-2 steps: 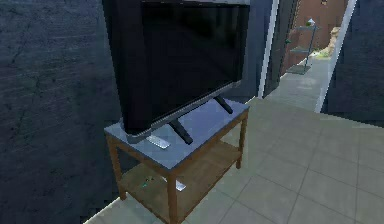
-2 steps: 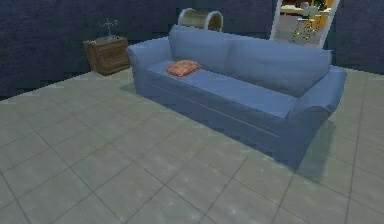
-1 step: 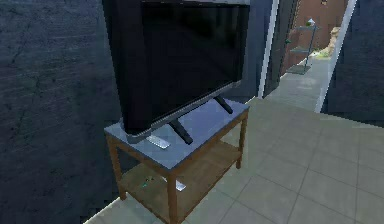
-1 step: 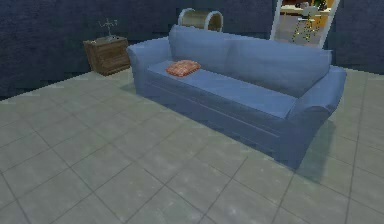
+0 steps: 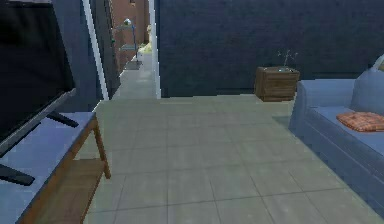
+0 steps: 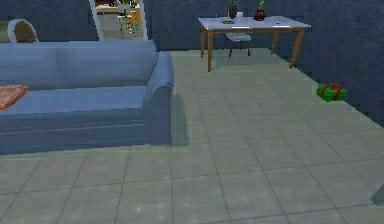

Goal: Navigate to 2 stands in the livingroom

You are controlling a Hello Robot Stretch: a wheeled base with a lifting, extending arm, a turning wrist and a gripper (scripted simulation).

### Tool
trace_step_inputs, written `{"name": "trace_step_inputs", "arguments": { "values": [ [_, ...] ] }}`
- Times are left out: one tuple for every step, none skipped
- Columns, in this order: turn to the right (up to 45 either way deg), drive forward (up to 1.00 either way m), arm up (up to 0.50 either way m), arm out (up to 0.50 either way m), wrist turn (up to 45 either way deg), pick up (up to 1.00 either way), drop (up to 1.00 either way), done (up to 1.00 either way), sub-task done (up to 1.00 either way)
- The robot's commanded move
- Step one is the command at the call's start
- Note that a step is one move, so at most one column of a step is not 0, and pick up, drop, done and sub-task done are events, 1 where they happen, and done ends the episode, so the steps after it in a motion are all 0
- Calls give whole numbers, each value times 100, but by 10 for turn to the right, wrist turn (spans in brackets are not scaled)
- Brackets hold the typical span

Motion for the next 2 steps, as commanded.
{"name": "trace_step_inputs", "arguments": {
  "values": [
    [180,0,0,0,0,0,0,0,0],
    [0,100,0,0,0,0,0,0,0]
  ]
}}
